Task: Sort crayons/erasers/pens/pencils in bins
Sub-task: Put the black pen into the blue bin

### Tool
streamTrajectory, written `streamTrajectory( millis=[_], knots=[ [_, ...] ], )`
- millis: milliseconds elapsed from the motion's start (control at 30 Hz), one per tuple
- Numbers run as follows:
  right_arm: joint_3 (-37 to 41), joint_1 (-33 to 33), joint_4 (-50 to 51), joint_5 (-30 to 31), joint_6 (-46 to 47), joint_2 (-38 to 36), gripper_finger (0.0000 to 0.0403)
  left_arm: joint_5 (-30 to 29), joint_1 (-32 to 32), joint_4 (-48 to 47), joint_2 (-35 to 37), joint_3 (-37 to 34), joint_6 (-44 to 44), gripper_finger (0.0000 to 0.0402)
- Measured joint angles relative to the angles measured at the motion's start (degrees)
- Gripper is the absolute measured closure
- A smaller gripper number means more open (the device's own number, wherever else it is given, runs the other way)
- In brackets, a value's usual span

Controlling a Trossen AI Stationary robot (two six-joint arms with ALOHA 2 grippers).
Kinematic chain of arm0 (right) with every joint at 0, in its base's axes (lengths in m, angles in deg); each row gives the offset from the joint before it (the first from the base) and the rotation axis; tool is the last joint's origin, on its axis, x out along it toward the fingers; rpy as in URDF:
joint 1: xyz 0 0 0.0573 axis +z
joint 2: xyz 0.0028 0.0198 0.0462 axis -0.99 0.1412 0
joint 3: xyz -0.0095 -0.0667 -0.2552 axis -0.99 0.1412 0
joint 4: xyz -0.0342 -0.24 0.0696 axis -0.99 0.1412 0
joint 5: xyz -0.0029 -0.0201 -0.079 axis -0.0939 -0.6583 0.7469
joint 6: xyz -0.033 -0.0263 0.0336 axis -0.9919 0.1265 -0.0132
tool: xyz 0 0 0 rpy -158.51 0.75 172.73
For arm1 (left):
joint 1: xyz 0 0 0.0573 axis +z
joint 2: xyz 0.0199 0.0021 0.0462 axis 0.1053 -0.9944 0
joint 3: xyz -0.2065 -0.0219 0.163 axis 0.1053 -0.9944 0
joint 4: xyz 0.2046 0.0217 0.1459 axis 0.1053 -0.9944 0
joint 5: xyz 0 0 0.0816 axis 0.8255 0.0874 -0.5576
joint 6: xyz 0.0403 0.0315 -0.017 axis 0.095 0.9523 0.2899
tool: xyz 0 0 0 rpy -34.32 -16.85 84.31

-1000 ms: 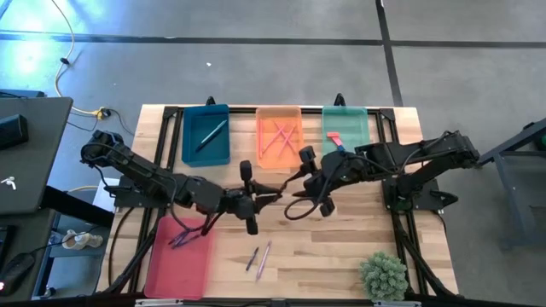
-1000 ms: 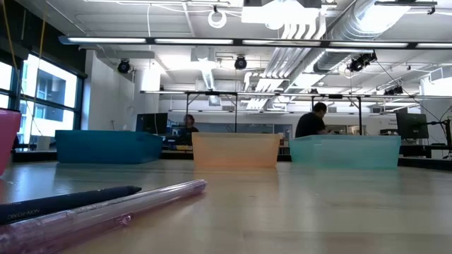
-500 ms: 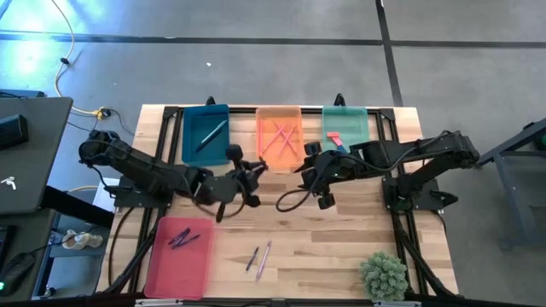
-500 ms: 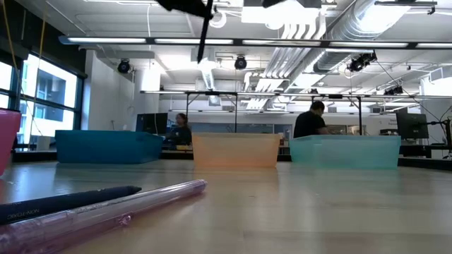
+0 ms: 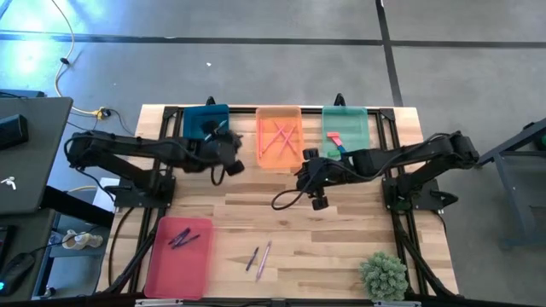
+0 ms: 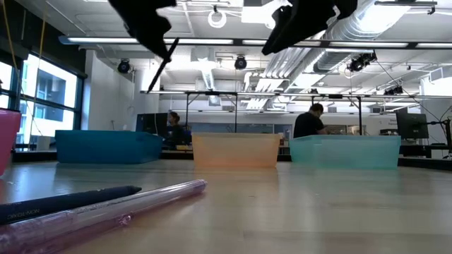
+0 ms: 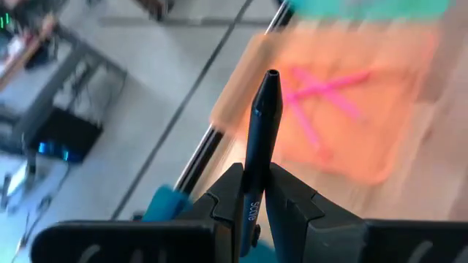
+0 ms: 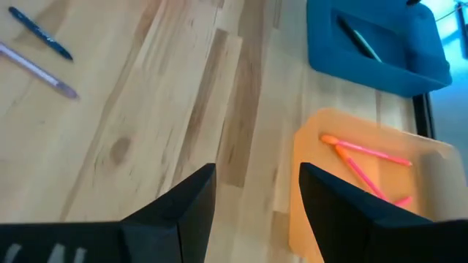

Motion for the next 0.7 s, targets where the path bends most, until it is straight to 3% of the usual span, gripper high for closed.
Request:
streamTrajectory(
  millis=[333, 700],
  knots=[
    [2.91, 0.02, -7.12, -0.17, 4.25, 0.09, 0.0213, 8.81, 15.07, -13.86, 1.63, 0.00, -2.33, 0.0362],
    [2.91, 0.04, -9.78, -0.15, 4.88, 0.11, 0.0213, 24.65, 32.73, -15.63, 0.72, 0.00, 0.17, 0.0362]
  ],
)
